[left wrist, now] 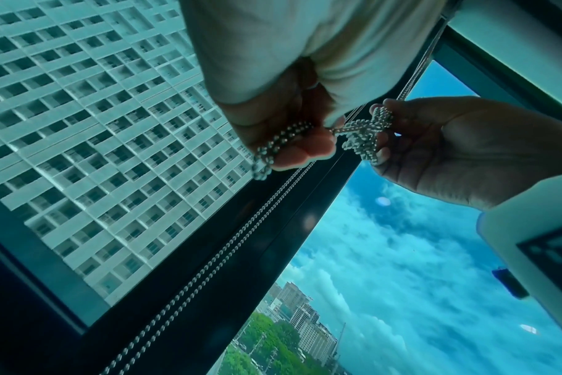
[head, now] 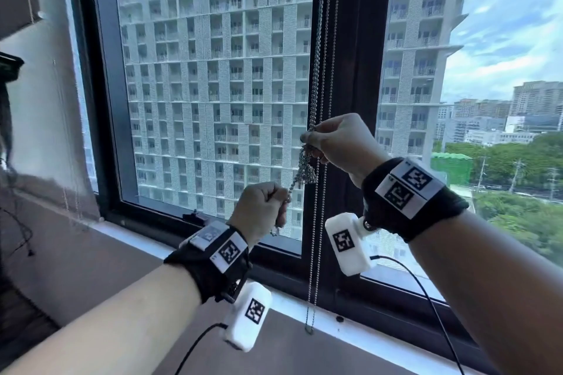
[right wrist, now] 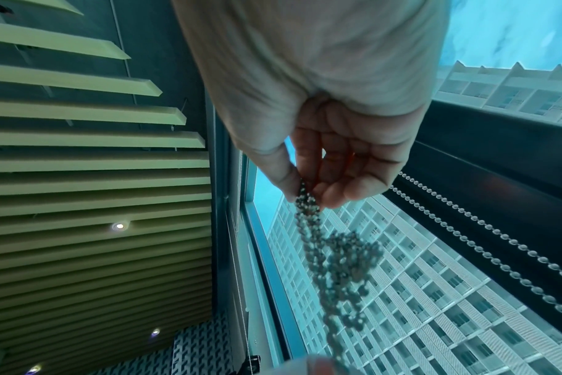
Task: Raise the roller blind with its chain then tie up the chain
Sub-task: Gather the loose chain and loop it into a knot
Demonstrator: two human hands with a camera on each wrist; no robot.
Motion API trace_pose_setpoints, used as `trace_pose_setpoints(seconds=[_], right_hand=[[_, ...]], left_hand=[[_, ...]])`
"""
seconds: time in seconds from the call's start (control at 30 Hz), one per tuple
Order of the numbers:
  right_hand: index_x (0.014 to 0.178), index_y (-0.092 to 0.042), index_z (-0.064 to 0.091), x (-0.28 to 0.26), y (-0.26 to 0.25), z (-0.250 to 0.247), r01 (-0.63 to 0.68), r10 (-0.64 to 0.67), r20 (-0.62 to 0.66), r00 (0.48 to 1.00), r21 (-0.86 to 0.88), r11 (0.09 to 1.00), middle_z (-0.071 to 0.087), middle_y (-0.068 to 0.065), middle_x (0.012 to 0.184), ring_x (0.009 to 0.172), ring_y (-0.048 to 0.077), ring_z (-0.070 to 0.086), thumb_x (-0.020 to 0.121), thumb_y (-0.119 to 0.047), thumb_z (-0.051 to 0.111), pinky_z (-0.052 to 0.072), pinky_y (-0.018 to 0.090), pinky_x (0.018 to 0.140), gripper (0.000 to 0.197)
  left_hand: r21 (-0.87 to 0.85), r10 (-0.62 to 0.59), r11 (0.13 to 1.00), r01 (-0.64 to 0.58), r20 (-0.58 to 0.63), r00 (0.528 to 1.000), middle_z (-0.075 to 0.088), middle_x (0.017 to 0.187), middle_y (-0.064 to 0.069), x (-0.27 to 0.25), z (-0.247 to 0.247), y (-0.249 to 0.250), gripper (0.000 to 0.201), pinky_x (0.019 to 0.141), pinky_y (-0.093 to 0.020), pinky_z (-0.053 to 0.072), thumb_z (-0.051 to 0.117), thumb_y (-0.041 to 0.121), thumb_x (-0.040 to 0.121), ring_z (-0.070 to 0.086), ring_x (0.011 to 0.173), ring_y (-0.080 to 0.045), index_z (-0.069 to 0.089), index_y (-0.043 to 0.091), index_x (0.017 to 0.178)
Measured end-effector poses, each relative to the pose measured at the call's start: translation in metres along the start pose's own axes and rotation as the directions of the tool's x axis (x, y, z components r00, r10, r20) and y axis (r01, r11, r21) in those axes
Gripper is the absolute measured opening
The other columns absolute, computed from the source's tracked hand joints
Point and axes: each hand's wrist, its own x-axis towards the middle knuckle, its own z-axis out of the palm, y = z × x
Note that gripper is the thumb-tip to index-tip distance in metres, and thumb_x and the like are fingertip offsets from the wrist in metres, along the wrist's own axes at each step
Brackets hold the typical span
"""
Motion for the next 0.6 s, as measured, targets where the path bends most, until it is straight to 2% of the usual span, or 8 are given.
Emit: trace_pose_setpoints(seconds=[0.13, 0.27, 0.37, 0.4, 0.47, 0.53, 0.6], right_hand=[[0.084, -0.005, 0.075, -0.001, 0.007, 0.0, 0.021, -0.021, 0.006, 1.0, -0.032, 0.999, 0.074, 0.014, 0.086, 0.067, 0.015, 0.059, 0.087, -0.02, 0.073, 0.052, 0.028, 0.062, 0.015], [0.089, -0.006, 0.077, 0.0, 0.012, 0.0, 0.053, -0.053, 0.005, 0.999, -0.062, 0.997, 0.076, 0.01, 0.083, 0.067, 0.015, 0.061, 0.086, -0.021, 0.074, 0.049, 0.025, 0.058, 0.015], [0.088, -0.007, 0.077, 0.001, 0.014, -0.001, 0.062, -0.062, 0.0, 0.998, -0.061, 0.996, 0.076, 0.008, 0.081, 0.068, 0.014, 0.062, 0.086, -0.022, 0.074, 0.051, 0.026, 0.06, 0.015], [0.088, -0.008, 0.077, 0.001, 0.015, -0.001, 0.062, -0.062, -0.001, 0.998, -0.062, 0.996, 0.075, 0.007, 0.081, 0.067, 0.013, 0.062, 0.086, -0.022, 0.074, 0.052, 0.027, 0.06, 0.015], [0.088, -0.008, 0.077, 0.0, 0.016, -0.002, 0.06, -0.06, 0.0, 0.998, -0.055, 0.997, 0.075, 0.008, 0.081, 0.066, 0.013, 0.061, 0.086, -0.023, 0.074, 0.052, 0.027, 0.061, 0.016], [0.087, -0.006, 0.077, 0.0, 0.018, -0.003, 0.052, -0.052, 0.005, 0.999, -0.03, 0.998, 0.075, 0.01, 0.081, 0.066, 0.013, 0.061, 0.086, -0.023, 0.074, 0.05, 0.026, 0.059, 0.017], [0.087, -0.006, 0.077, 0.0, 0.02, -0.004, 0.047, -0.047, 0.011, 0.999, -0.004, 0.999, 0.075, 0.007, 0.079, 0.068, 0.013, 0.064, 0.087, -0.023, 0.073, 0.048, 0.024, 0.059, 0.017]], left_hand=[[-0.154, -0.086, 0.983, 0.102, 0.107, 0.99, 0.055, 0.064, -0.009, -0.007, 0.007, -0.003, 0.018, 0.05, -0.03, 0.046, 0.05, 0.007, 0.094, 0.049, 0.052, -0.019, 0.059, -0.008, 0.095], [-0.412, -0.114, 0.891, 0.189, 0.2, 0.973, 0.063, 0.068, -0.01, -0.008, 0.013, 0.013, 0.014, 0.065, -0.038, 0.054, 0.057, 0.013, 0.09, 0.061, 0.062, -0.025, 0.056, 0.003, 0.1], [-0.458, -0.096, 0.871, 0.176, 0.191, 0.977, 0.065, 0.074, -0.014, -0.006, 0.018, 0.021, 0.015, 0.065, -0.036, 0.058, 0.062, 0.007, 0.088, 0.064, 0.063, -0.024, 0.056, 0.001, 0.1], [-0.466, -0.088, 0.87, 0.162, 0.177, 0.98, 0.064, 0.073, -0.014, -0.007, 0.02, 0.023, 0.013, 0.061, -0.032, 0.057, 0.061, 0.005, 0.088, 0.062, 0.06, -0.021, 0.056, 0.0, 0.099], [-0.449, -0.066, 0.885, 0.127, 0.149, 0.987, 0.058, 0.07, -0.01, -0.009, 0.025, 0.02, 0.003, 0.052, -0.025, 0.045, 0.057, 0.004, 0.09, 0.05, 0.054, -0.014, 0.057, 0.001, 0.09], [-0.406, -0.043, 0.91, 0.084, 0.109, 0.993, 0.051, 0.066, -0.004, -0.012, 0.028, 0.012, 0.01, 0.048, -0.022, 0.033, 0.053, 0.007, 0.093, 0.039, 0.051, -0.009, 0.059, 0.003, 0.087], [-0.351, -0.036, 0.935, 0.051, 0.05, 0.998, 0.045, 0.061, 0.001, -0.014, 0.031, 0.005, 0.016, 0.044, -0.021, 0.029, 0.053, 0.013, 0.094, 0.034, 0.049, -0.008, 0.062, 0.0, 0.092]])
